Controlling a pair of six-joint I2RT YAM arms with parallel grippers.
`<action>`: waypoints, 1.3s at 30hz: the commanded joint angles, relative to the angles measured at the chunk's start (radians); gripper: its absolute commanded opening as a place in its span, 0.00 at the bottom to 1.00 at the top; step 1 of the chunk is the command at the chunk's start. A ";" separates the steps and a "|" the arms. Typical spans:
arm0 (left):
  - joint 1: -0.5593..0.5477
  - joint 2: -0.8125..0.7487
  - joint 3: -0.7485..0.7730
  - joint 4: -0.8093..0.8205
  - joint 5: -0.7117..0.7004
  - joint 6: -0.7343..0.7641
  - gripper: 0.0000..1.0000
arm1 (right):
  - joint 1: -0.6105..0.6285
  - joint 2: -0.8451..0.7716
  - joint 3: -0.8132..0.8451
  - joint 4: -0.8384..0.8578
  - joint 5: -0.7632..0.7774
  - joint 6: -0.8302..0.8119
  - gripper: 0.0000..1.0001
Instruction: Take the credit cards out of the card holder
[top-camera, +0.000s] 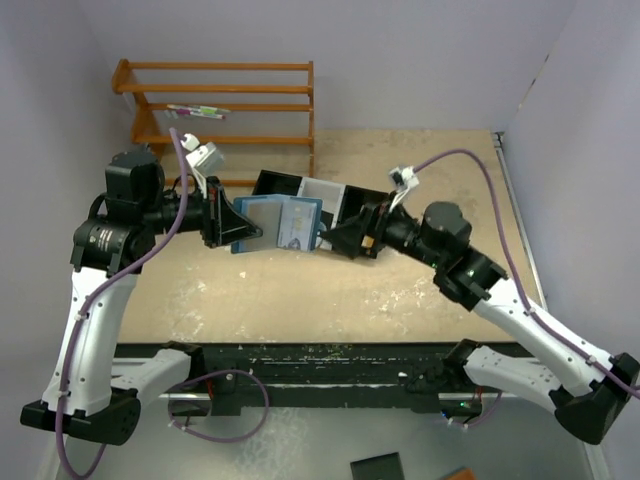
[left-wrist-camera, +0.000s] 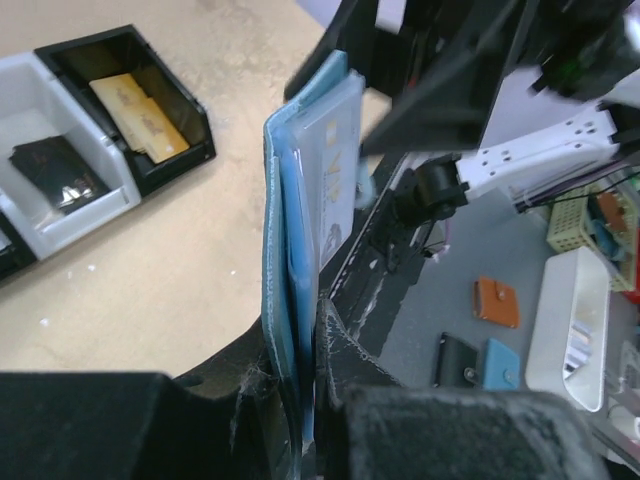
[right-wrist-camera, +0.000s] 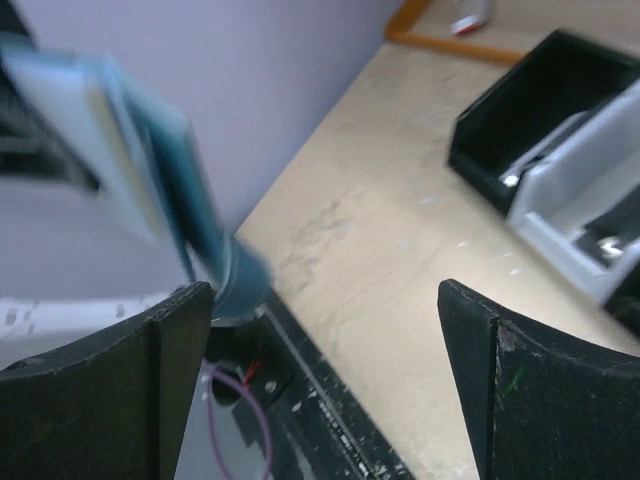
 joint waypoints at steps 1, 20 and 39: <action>0.003 0.010 0.044 0.180 0.107 -0.172 0.00 | 0.105 -0.065 -0.150 0.407 -0.129 0.047 0.96; 0.003 0.016 0.029 0.270 0.217 -0.282 0.00 | 0.235 0.118 -0.145 0.883 0.033 0.201 0.24; 0.003 -0.022 0.161 -0.315 -0.103 0.609 0.99 | 0.234 0.134 0.228 -0.245 -0.279 -0.250 0.00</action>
